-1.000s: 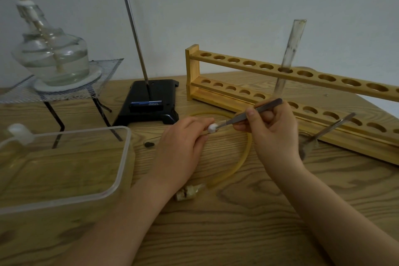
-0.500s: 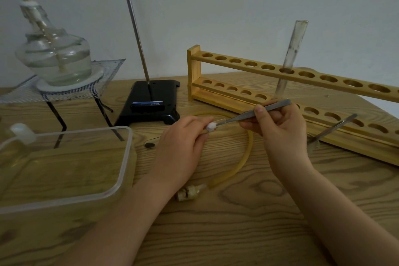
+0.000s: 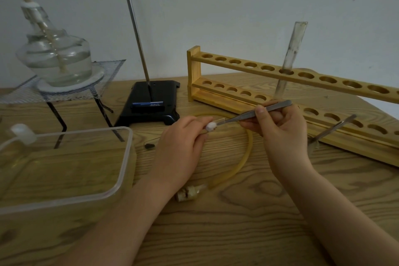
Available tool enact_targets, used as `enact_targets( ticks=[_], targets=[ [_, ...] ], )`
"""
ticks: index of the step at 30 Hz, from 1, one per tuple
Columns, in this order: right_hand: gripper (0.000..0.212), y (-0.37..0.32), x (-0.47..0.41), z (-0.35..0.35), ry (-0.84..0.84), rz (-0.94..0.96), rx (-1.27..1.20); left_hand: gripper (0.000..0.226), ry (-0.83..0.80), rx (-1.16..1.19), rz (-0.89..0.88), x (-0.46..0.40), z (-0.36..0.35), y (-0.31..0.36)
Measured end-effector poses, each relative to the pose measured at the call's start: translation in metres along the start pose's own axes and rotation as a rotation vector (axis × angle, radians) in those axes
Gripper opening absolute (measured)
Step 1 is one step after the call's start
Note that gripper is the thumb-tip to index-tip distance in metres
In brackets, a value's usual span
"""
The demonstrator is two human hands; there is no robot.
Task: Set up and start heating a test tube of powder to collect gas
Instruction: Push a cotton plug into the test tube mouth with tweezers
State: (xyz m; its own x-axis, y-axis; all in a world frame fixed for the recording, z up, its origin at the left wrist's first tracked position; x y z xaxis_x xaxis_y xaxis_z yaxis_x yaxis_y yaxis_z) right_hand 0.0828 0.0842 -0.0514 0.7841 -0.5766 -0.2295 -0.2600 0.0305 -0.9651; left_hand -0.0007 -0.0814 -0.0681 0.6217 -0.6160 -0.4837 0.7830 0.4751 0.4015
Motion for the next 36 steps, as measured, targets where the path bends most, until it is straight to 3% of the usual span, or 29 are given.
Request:
enact_targets(
  ticks=[12, 21, 28, 36],
  targets=[
    [0.007, -0.001, 0.0, 0.012, 0.076, 0.045, -0.103, 0.035, 0.016, -0.037, 0.046, 0.001, 0.004, -0.004],
    [0.015, 0.006, -0.002, 0.003, -0.04, 0.15, 0.382, 0.035, 0.029, -0.05, 0.067, 0.001, 0.006, -0.005],
    [0.025, 0.009, 0.008, -0.017, -0.167, 0.323, 0.606, 0.038, 0.031, -0.055, 0.089, 0.001, 0.008, -0.006],
    [0.023, 0.003, 0.005, -0.019, -0.158, 0.321, 0.621, 0.036, 0.033, -0.044, 0.104, 0.0, 0.011, -0.006]
  ],
)
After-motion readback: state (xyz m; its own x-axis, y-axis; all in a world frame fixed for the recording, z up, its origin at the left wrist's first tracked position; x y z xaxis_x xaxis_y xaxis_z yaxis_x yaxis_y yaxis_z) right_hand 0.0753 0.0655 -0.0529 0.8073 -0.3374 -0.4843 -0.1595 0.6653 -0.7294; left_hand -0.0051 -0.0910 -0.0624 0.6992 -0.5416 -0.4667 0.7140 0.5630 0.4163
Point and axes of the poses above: each hand's wrist, its own x-axis away from the middle knuckle, its own z-axis out of the back of the hand, y = z × x, the point moved 7 cm from there along -x, towards the middle knuckle, and after that the axes turned 8 degrees about -y, right-handed, at the moved point
